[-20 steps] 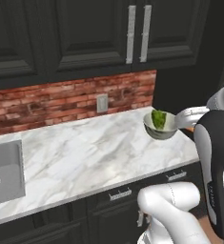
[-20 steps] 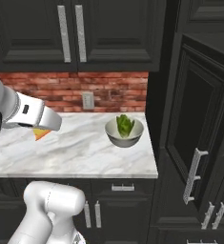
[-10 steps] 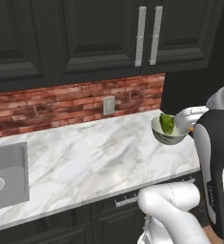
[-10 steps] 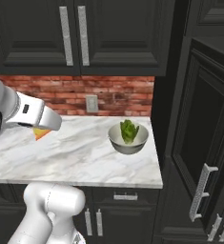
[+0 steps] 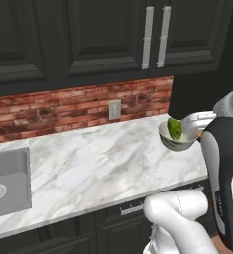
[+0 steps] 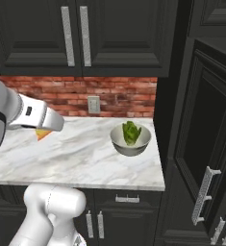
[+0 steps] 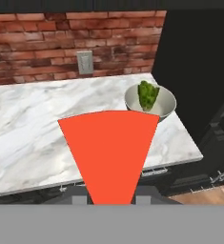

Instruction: Pick the cheese from the fridge and the cheese grater from the cabinet and place them next to the salad bowl.

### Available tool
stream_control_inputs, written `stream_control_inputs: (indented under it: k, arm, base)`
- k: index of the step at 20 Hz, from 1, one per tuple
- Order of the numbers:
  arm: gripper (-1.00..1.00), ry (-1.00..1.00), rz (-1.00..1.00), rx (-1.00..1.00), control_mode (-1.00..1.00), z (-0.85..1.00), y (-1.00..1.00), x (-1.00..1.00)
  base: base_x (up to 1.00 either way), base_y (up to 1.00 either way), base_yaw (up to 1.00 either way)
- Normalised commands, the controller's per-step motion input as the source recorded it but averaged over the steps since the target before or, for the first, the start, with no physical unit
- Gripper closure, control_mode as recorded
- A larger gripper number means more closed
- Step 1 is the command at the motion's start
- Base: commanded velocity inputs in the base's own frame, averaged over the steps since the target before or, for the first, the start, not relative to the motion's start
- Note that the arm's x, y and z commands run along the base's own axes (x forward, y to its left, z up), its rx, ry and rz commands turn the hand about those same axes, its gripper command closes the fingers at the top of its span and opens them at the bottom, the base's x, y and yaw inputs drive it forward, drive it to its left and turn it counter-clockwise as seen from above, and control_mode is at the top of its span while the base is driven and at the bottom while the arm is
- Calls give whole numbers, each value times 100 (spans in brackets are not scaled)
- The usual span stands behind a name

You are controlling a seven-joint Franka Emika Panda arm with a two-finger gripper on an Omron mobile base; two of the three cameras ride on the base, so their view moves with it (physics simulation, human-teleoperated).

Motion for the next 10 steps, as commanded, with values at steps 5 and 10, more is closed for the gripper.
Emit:
stream_control_inputs:
  k: [5, 10]
  arm:
    - [100, 9, -1, 1, -100, -41, 0, 5]
    - [100, 8, -8, 0, -100, -50, 5, 20]
  base:
    - [0, 0, 0]
    - [0, 0, 0]
